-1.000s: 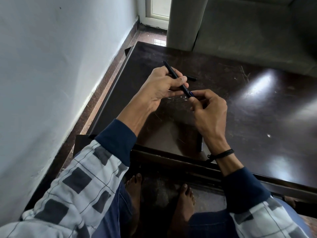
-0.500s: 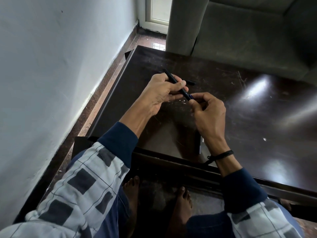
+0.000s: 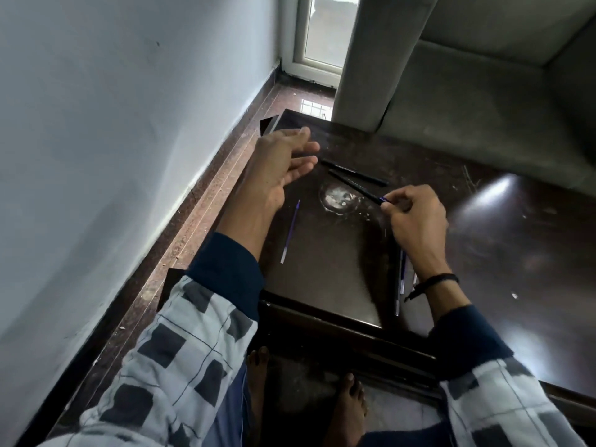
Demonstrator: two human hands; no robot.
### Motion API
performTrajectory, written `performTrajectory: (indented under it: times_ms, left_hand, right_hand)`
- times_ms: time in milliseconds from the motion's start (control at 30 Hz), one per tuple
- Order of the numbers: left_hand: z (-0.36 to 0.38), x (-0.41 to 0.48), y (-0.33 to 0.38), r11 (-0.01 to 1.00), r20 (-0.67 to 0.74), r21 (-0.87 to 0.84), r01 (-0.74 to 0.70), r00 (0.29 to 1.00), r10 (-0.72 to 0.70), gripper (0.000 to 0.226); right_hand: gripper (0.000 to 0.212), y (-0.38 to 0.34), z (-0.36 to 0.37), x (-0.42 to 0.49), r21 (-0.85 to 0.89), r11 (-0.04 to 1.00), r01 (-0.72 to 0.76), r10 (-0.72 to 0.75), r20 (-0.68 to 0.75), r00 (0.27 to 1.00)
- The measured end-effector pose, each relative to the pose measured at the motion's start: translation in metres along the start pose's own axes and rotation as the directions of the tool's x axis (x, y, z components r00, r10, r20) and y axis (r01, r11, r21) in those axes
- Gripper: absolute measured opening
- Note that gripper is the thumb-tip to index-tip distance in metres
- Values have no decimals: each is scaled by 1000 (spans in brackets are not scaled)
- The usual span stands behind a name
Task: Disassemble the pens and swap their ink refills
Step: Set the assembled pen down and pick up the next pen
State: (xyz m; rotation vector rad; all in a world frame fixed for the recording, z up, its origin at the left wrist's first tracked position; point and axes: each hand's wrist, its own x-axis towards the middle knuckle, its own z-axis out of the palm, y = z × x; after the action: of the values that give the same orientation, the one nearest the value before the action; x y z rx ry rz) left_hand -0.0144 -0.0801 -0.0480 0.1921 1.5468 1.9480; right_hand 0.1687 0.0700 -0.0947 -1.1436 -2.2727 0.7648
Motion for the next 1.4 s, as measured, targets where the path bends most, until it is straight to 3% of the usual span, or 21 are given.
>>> performTrajectory:
  times_ms: [167,600,800,900,1100,1300,1400]
  left_hand:
    - [7,-2,-6,997,74,69,29,997,-35,11]
    - [18,-3,-16,989,110,142,41,992,-57,6]
    - [20,-3,-17,986,112,163,43,992,-62,7]
    - [22,-5,-17,985,118,170,40,991,-61,7]
    - [27,-10,-19,979,130,199,36,990,-63,10]
    - [29,-10,-22,974,139,224,37,988,-69,9]
    - [27,-8,-21,976,131,214,40,989,-69,9]
  right_hand:
    - [5,3,26,47,-126,992,15,-6,67,998]
    - [12,9,35,61,-221,970,102,-89,65,994]
    - [19,19,9,49,-197,972,124,-133,-30,991]
    - [14,22,-22,33,-200,978,63,-62,11,998]
    - [9,11,-58,-29,-274,960,-62,127,228,965]
    - [2,5,-37,-63,-452,892,-9,130,237,963]
    - [5,3,-31,-67,-461,887,22,109,257,960]
